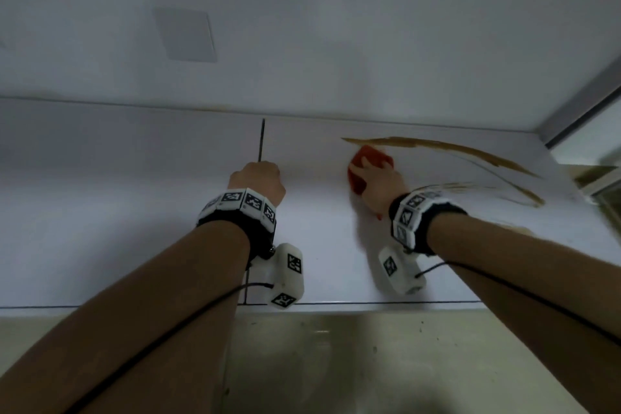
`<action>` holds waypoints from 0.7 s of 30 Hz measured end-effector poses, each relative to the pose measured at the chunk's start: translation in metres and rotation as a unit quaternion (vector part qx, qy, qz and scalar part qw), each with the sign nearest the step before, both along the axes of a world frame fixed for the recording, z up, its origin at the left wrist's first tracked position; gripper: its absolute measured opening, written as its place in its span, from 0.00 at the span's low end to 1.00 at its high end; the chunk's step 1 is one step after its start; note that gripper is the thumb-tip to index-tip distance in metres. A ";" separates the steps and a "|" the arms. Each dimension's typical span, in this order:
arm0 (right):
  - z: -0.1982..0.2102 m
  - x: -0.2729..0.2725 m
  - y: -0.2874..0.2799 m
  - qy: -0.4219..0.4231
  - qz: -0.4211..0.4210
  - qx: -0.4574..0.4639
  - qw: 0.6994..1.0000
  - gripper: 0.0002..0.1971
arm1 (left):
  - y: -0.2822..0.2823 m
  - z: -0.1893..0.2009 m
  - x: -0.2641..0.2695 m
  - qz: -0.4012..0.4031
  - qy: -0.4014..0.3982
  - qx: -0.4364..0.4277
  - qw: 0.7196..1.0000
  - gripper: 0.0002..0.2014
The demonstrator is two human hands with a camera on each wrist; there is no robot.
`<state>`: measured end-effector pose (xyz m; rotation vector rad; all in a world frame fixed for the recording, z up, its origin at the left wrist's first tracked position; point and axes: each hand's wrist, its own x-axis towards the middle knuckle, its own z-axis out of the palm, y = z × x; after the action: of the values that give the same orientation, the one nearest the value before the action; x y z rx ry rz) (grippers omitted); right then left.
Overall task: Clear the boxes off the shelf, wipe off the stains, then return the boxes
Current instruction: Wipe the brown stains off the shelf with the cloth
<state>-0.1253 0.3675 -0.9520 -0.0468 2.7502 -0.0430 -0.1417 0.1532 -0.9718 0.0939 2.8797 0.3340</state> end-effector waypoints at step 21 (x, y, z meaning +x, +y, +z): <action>0.007 -0.003 0.002 -0.030 0.020 0.027 0.999 0.30 | -0.003 -0.004 0.009 -0.002 -0.010 0.014 1.000 0.19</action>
<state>-0.1279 0.3690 -0.9451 -0.0833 2.6879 0.0406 -0.1332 0.1500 -0.9757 0.1014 2.8546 0.3732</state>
